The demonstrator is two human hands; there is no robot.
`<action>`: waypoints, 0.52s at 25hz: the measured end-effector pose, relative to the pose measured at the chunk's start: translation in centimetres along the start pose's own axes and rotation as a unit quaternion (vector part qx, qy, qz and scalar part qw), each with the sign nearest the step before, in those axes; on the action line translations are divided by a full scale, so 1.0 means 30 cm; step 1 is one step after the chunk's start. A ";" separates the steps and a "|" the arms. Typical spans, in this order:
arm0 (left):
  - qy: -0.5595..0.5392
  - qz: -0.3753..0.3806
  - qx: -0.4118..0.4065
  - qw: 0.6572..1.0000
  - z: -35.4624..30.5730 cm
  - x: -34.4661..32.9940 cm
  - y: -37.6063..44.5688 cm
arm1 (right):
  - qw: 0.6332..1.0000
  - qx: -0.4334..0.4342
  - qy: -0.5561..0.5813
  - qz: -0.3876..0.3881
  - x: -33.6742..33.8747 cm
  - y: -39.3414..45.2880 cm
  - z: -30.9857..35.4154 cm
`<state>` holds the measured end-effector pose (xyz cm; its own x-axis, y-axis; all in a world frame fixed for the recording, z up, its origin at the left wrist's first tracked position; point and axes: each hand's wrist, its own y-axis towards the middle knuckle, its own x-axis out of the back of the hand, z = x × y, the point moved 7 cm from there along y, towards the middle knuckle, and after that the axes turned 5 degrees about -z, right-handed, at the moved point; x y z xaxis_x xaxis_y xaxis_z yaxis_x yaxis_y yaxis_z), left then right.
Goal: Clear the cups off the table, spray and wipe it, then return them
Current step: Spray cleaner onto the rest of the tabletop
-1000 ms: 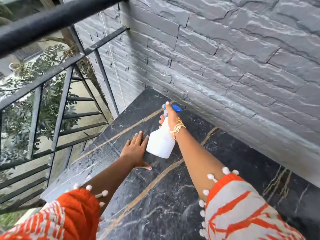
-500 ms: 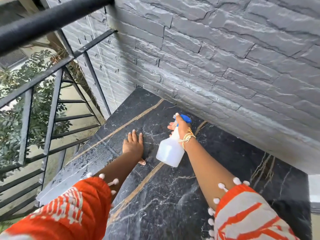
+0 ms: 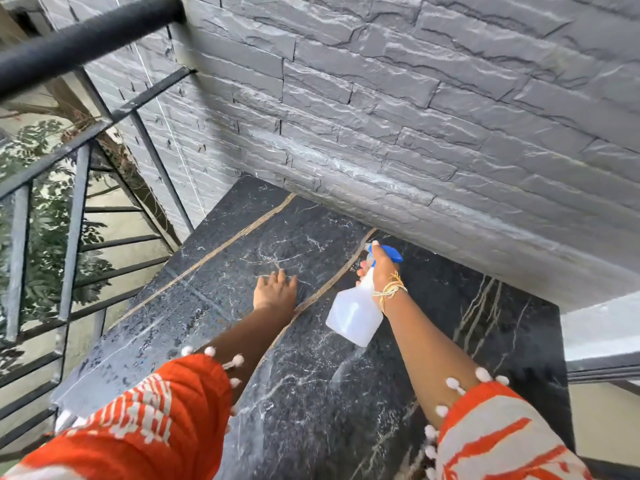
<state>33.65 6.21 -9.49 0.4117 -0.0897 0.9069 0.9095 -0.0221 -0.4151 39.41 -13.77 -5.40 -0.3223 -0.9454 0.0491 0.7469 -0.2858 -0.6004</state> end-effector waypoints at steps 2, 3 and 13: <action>-0.012 -0.010 -0.010 1.000 -0.028 -0.013 -0.024 | 1.000 -0.001 0.006 -0.015 0.071 0.001 -0.007; -0.023 -0.013 -0.018 0.999 -0.043 -0.017 -0.037 | 1.000 -0.003 0.007 -0.012 0.107 0.002 -0.011; -0.113 0.076 -0.069 0.988 -0.116 -0.107 -0.119 | 0.989 -0.007 0.065 -0.134 0.392 -0.016 -0.076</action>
<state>28.86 3.09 -11.18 0.5590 0.1228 0.8200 0.8265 -0.1619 -0.5392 33.94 -24.38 -6.35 -0.5801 -0.8076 0.1060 0.6165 -0.5204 -0.5909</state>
